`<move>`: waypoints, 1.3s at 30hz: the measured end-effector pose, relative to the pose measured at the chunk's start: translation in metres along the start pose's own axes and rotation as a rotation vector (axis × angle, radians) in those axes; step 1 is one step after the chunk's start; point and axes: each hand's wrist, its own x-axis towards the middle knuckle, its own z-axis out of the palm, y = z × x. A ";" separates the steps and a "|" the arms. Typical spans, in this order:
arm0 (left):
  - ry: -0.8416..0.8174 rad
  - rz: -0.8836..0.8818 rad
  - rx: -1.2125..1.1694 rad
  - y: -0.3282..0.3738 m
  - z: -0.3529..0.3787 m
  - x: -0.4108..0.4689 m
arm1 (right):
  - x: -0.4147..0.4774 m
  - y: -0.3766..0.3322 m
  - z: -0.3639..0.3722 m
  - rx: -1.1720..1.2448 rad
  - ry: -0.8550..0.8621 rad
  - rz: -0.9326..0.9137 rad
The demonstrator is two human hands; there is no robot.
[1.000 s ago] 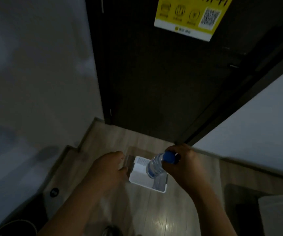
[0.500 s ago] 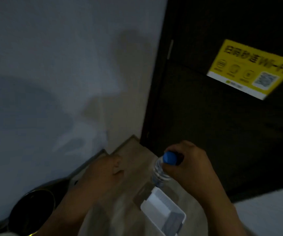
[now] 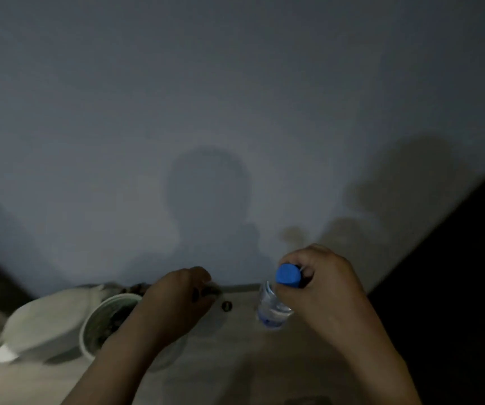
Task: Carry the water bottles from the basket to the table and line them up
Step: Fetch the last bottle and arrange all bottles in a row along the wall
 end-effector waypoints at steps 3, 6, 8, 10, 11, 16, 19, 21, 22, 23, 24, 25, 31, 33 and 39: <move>0.093 -0.154 -0.041 -0.040 -0.025 -0.034 | 0.015 -0.043 0.034 0.004 -0.090 -0.138; 0.207 -0.285 -0.070 -0.083 -0.049 -0.076 | 0.020 -0.092 0.073 -0.006 -0.169 -0.281; 0.276 -0.364 -0.056 -0.113 -0.065 -0.111 | 0.015 -0.128 0.101 0.007 -0.216 -0.359; 0.345 -0.439 -0.076 -0.144 -0.079 -0.152 | 0.004 -0.165 0.130 0.038 -0.266 -0.430; 0.372 -0.478 -0.087 -0.158 -0.085 -0.173 | -0.003 -0.184 0.144 0.051 -0.292 -0.461; 0.495 -0.646 -0.105 -0.222 -0.112 -0.284 | -0.053 -0.279 0.208 0.116 -0.436 -0.612; 0.563 -0.754 -0.111 -0.253 -0.125 -0.350 | -0.090 -0.330 0.247 0.172 -0.510 -0.693; 0.600 -0.820 -0.112 -0.270 -0.131 -0.390 | -0.113 -0.361 0.270 0.214 -0.566 -0.741; 0.621 -0.853 -0.117 -0.278 -0.133 -0.408 | -0.124 -0.375 0.282 0.220 -0.595 -0.765; 0.642 -0.885 -0.125 -0.285 -0.136 -0.426 | -0.134 -0.389 0.293 0.222 -0.626 -0.789; 0.662 -0.913 -0.135 -0.292 -0.138 -0.441 | -0.143 -0.403 0.303 0.222 -0.653 -0.811; 0.679 -0.937 -0.143 -0.300 -0.139 -0.455 | -0.151 -0.416 0.314 0.225 -0.679 -0.830; 0.755 -1.075 -0.198 -0.345 -0.147 -0.509 | -0.186 -0.485 0.372 0.214 -0.830 -0.954; 0.766 -1.110 -0.208 -0.363 -0.151 -0.520 | -0.191 -0.506 0.392 0.199 -0.868 -0.984; 0.808 -1.203 -0.183 -0.434 -0.184 -0.533 | -0.187 -0.572 0.463 0.199 -0.927 -1.075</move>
